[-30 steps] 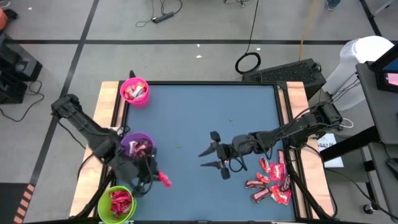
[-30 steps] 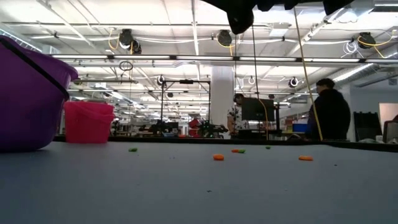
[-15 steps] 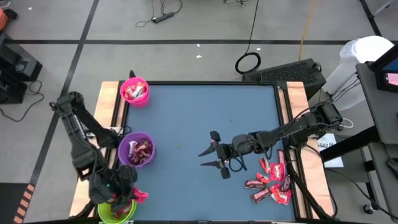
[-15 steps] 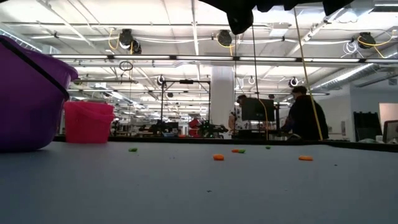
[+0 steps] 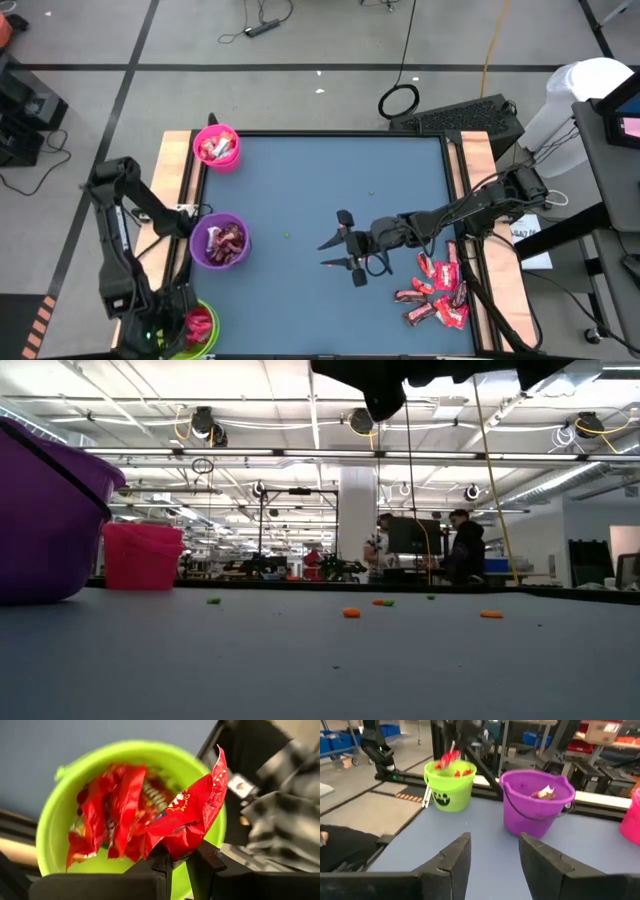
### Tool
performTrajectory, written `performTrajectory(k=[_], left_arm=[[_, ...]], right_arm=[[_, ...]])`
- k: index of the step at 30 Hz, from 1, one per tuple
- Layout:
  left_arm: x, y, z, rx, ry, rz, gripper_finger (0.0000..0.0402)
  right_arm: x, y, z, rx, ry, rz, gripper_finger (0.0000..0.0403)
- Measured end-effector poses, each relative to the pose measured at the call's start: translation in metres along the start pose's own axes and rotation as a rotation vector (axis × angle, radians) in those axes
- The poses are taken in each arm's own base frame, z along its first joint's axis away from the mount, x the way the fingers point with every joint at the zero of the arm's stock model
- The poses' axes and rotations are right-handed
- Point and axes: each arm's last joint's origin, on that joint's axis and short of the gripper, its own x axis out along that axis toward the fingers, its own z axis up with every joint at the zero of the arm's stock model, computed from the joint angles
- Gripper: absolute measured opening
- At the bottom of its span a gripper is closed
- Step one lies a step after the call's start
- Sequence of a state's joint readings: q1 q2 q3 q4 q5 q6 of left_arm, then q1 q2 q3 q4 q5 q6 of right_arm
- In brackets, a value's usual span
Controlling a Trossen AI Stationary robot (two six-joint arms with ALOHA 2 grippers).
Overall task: Organize candy in baskets
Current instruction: Put the red candy into the green bucket, then put the orange chocolate into the pink bucket
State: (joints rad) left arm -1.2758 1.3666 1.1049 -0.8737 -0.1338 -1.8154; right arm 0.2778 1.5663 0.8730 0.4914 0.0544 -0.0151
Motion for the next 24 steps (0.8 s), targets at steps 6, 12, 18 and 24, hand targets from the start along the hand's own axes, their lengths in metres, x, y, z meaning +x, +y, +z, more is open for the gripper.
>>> performTrajectory(k=[6,12,18,24], left_arm=[[0.019,-0.001,-0.009,-0.017,0.032,0.077,0.0045],[0.02,-0.001,-0.009,-0.065,-0.008,0.072,0.0067],[0.02,-0.001,-0.009,-0.12,-0.01,0.069,0.0134],[0.003,-0.004,-0.004,-0.064,-0.042,-0.011,0.0177]], right_arm=[[0.001,-0.003,0.0,0.005,-0.003,-0.008,0.0155],[0.001,-0.003,0.0,0.014,-0.004,-0.008,0.0155],[0.001,-0.003,0.0,0.03,-0.001,-0.006,0.0155],[0.001,-0.003,-0.002,0.029,0.019,-0.005,0.0155]])
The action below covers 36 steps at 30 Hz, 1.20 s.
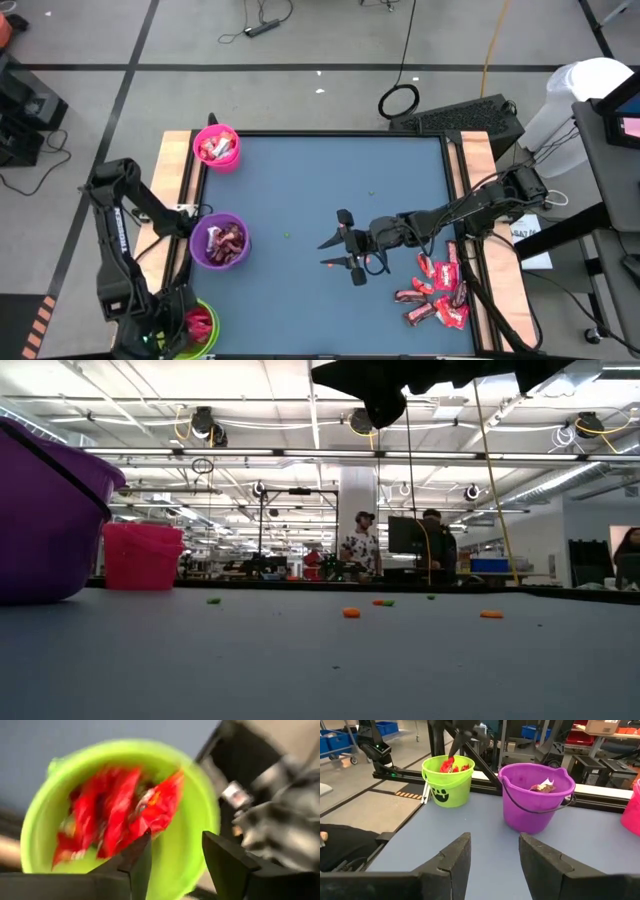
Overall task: Organize candy in baskets
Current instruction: Put the orange chocolate into the pink bucket
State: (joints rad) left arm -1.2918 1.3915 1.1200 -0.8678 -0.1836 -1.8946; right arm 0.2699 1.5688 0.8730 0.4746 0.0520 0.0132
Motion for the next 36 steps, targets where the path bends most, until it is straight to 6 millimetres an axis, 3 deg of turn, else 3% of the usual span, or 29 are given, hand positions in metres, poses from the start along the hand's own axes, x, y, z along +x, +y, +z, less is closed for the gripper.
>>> performTrajectory(k=[7,12,16,21,28,33,36], left_arm=[[-0.025,0.003,0.021,0.215,-0.379,-0.102,0.018],[-0.031,0.001,0.048,0.37,-0.658,-0.031,0.018],[-0.026,-0.001,0.071,0.518,-0.734,0.088,0.018],[-0.006,-0.002,0.096,0.704,-0.623,0.121,0.018],[0.016,-0.002,0.132,0.898,-0.696,0.108,0.018],[0.028,0.006,0.155,0.927,-0.767,0.108,0.018],[0.033,0.013,0.166,0.912,-0.798,0.136,0.018]], right_arm=[[0.0,0.0,0.0,-0.002,-0.002,0.001,0.0155],[-0.001,0.0,0.004,0.011,-0.034,-0.002,0.0155],[-0.014,-0.001,0.012,0.093,0.005,-0.016,0.0156],[-0.046,-0.004,0.011,0.279,0.221,-0.125,0.0176],[-0.089,0.012,-0.006,0.591,0.561,-0.208,0.0221],[-0.116,0.03,-0.027,0.878,0.89,-0.34,0.0225],[-0.132,0.04,-0.038,0.941,1.037,-0.493,0.0219]])
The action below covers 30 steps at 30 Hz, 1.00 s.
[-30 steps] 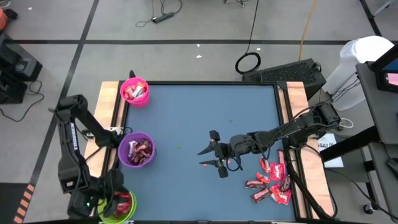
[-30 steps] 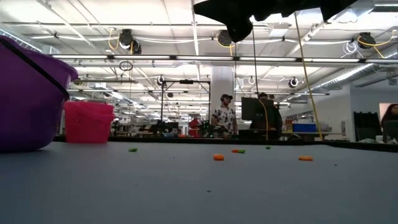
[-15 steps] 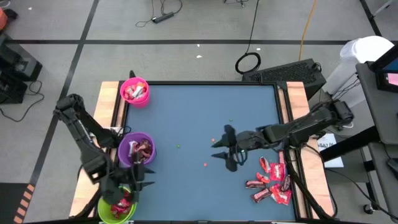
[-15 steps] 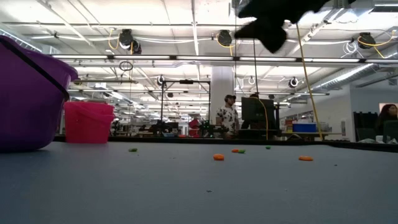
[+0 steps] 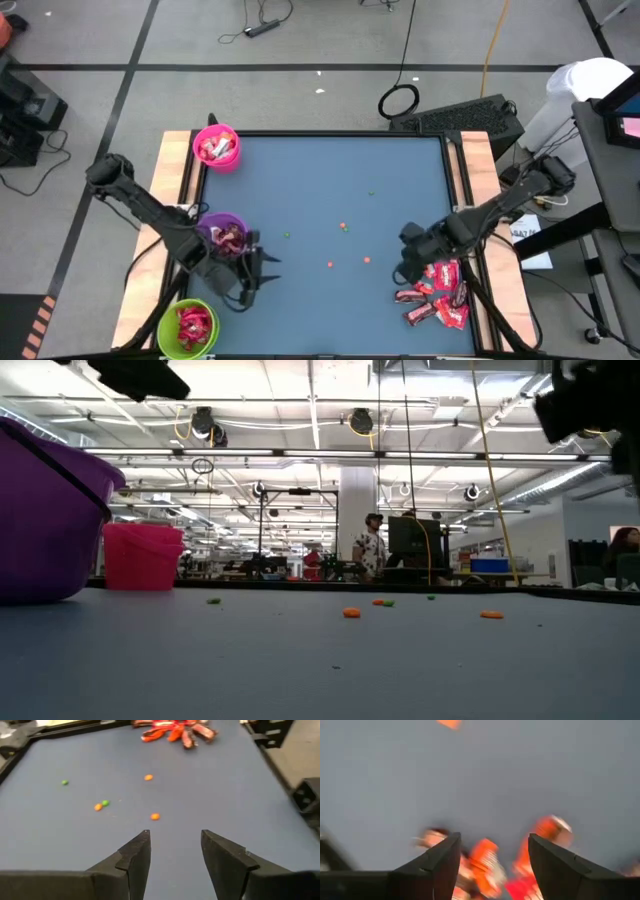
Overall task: Organize candy in baskets
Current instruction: Put the orange chocolate into the pink bucket
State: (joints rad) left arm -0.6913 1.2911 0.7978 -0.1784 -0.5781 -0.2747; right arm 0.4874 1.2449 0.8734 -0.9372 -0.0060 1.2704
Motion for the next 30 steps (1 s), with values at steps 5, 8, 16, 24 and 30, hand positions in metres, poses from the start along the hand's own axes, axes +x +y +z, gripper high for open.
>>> performTrajectory(k=[5,8,16,24,30], left_arm=[[0.008,0.013,0.001,-0.022,0.002,0.071,0.018],[0.01,0.019,0.003,-0.015,-0.006,0.106,0.018],[0.015,0.029,0.004,-0.043,-0.007,0.166,0.018],[0.015,0.029,0.005,-0.051,-0.014,0.165,0.018],[0.015,0.029,0.007,-0.064,-0.033,0.161,0.018]], right_arm=[[0.009,-0.008,-0.019,0.109,0.057,-0.212,0.0207],[0.019,-0.003,-0.026,0.104,0.09,-0.251,0.0202],[0.056,-0.001,-0.039,0.089,0.164,-0.395,0.019],[0.08,-0.012,-0.041,0.116,0.153,-0.46,0.0162],[0.084,-0.015,-0.042,0.06,0.165,-0.446,0.0084]])
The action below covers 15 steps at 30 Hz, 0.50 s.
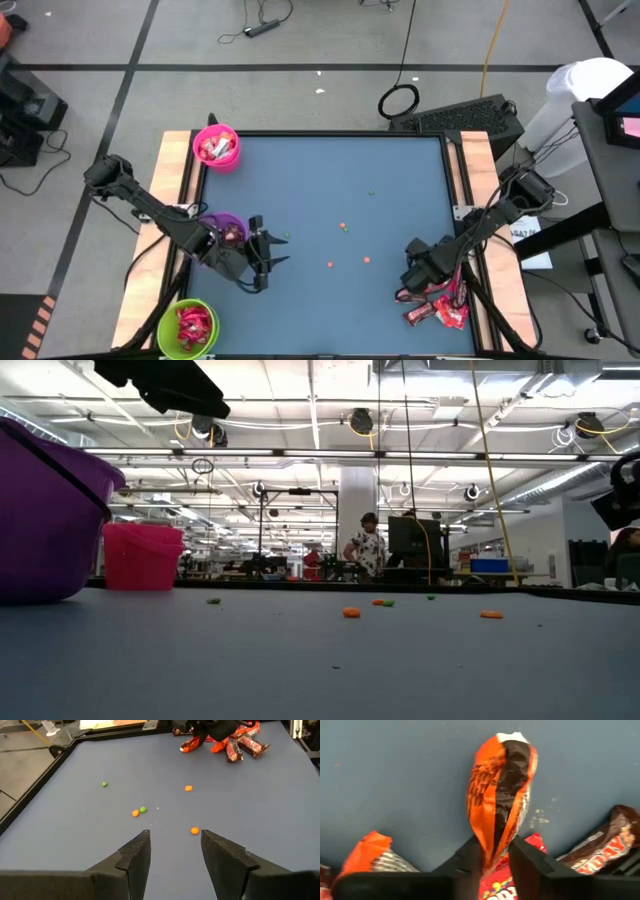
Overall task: Organize candy in baskets
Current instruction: Put the orange chocolate into the pink bucket
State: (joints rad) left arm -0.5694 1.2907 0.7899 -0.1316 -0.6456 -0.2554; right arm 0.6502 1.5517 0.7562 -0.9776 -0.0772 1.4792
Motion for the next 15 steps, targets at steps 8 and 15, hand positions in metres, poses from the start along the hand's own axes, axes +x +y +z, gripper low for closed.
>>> performTrajectory(k=[8,15], left_arm=[[0.001,-0.001,0.004,-0.028,-0.027,-0.043,0.018],[0.01,0.006,0.005,-0.091,0.003,-0.094,0.0196]], right_arm=[[-0.014,0.01,0.001,-0.098,-0.054,0.052,0.0019],[-0.04,0.034,0.009,-0.218,-0.363,0.187,0.0005]])
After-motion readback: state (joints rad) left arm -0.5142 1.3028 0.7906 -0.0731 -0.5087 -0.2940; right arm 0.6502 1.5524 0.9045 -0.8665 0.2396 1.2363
